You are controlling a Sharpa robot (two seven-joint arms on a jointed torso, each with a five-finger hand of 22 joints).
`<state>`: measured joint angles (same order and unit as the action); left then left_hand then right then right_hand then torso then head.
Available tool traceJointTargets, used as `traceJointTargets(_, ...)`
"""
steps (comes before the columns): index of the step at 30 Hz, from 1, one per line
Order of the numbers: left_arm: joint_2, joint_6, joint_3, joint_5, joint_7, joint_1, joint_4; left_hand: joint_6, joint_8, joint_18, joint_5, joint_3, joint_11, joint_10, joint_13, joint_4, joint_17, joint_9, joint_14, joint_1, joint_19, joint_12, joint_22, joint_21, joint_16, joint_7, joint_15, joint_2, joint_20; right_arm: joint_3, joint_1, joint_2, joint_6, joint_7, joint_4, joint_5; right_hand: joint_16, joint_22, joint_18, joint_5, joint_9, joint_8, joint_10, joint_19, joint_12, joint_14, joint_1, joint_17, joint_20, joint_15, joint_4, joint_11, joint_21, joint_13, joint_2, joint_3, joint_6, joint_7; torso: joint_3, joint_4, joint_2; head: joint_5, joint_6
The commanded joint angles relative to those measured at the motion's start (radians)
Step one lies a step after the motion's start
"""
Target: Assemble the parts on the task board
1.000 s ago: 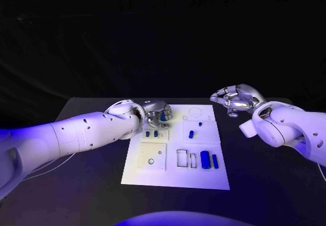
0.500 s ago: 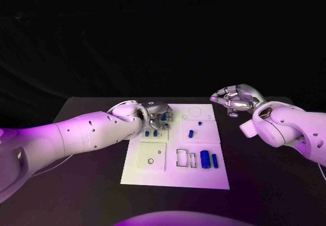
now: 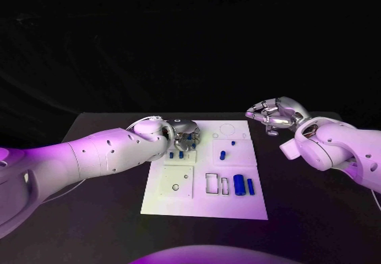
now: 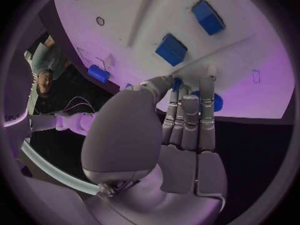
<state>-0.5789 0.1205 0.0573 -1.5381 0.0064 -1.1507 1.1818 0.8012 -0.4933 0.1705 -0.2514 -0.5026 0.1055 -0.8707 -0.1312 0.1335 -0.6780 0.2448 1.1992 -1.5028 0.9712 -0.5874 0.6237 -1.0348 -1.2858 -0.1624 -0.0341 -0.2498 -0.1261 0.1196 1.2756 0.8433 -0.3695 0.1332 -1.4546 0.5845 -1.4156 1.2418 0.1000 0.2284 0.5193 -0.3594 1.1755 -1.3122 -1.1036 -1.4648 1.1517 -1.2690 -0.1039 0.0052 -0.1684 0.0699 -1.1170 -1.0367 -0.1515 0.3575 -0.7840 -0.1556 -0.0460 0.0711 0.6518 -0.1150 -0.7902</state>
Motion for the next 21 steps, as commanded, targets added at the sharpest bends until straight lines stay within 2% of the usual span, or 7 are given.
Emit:
traceJointTargets(1,0.007,-0.023,0.0,-0.021,-0.014,0.001,-0.003,0.007,0.009,0.014,-0.002,-0.008,0.003,-0.008,0.002,-0.001,0.001,-0.003,-0.005,-0.002,-0.006,0.003,0.003,-0.006,-0.006,-0.002,0.0,0.006,-0.001,0.0,-0.001,-0.001,0.006,0.006,-0.001,0.01,0.004,-0.001,0.006,0.006,0.002,-0.004,-0.007,0.005,0.006,-0.028,0.001,0.001,0.0,-0.007,-0.002,0.002,0.004,0.001,0.005,-0.002,0.007,0.0,0.0002,-0.0011,0.001,0.001,0.0)
traceJointTargets(7,0.012,-0.025,0.0,-0.023,-0.019,0.001,-0.007,0.01,0.014,0.014,-0.002,-0.019,0.003,-0.013,0.005,-0.007,-0.01,-0.006,0.002,0.001,-0.009,0.003,0.009,-0.014,-0.015,-0.003,0.0,0.008,-0.002,0.0,-0.001,-0.001,0.007,0.006,-0.001,0.01,0.004,-0.001,0.006,0.006,0.002,-0.004,-0.007,0.005,0.006,-0.028,0.001,0.001,0.0,-0.007,-0.002,0.002,0.004,0.001,0.005,-0.002,0.007,0.0,0.0009,0.0002,0.001,0.001,-0.002)
traceJointTargets(11,0.014,-0.03,0.0,-0.022,-0.021,0.001,-0.008,0.017,0.015,0.014,-0.002,-0.029,0.001,-0.023,0.006,-0.014,-0.033,-0.009,0.017,0.005,-0.01,-0.001,0.016,-0.024,-0.03,-0.003,0.001,0.012,-0.001,0.0,-0.001,-0.001,0.007,0.006,-0.001,0.01,0.005,-0.002,0.007,0.007,0.002,-0.005,-0.007,0.005,0.006,-0.028,0.003,0.001,0.0,-0.007,-0.004,0.002,0.006,0.001,0.006,-0.004,0.007,0.0,0.0009,-0.0015,0.001,0.003,-0.003)
traceJointTargets(15,0.015,-0.035,0.0,-0.019,-0.022,0.001,-0.008,0.035,0.012,0.015,-0.001,-0.039,-0.003,-0.037,0.007,-0.02,-0.056,-0.009,0.034,0.011,-0.01,-0.005,0.023,-0.035,-0.046,0.0,0.004,0.02,0.0,0.0,-0.001,-0.001,0.007,0.006,-0.001,0.01,0.005,-0.002,0.007,0.007,0.002,-0.005,-0.007,0.005,0.006,-0.028,0.003,0.001,0.0,-0.007,-0.004,0.002,0.006,0.001,0.006,-0.004,0.007,0.0,0.0011,-0.0022,0.0,0.003,-0.003)
traceJointTargets(17,0.015,-0.038,0.0,-0.018,-0.023,0.001,-0.007,0.058,0.006,0.015,0.0,-0.048,-0.01,-0.059,0.005,-0.028,-0.094,-0.007,0.06,0.013,-0.007,-0.013,0.03,-0.047,-0.067,0.005,0.009,0.03,0.003,0.0,-0.001,-0.002,0.007,0.006,-0.001,0.01,0.005,-0.002,0.007,0.007,0.002,-0.005,-0.007,0.005,0.006,-0.028,0.003,0.001,0.0,-0.007,-0.004,0.002,0.006,0.001,0.006,-0.004,0.007,0.0,0.0012,-0.0022,0.0,0.003,-0.004)
traceJointTargets(21,0.015,-0.047,0.0,-0.011,-0.025,0.001,-0.006,0.097,-0.001,-0.003,0.003,-0.063,-0.024,-0.099,-0.001,-0.05,-0.182,-0.003,0.121,0.012,0.066,-0.025,0.136,-0.12,-0.109,0.014,0.022,0.053,0.01,0.0,-0.001,-0.002,0.008,0.006,0.0,0.01,0.005,-0.002,0.007,0.007,0.002,-0.005,-0.007,0.005,0.006,-0.028,0.003,0.001,0.0,-0.007,-0.004,0.002,0.006,0.001,0.006,-0.004,0.007,0.0,0.0012,-0.001,0.0,0.001,-0.004)
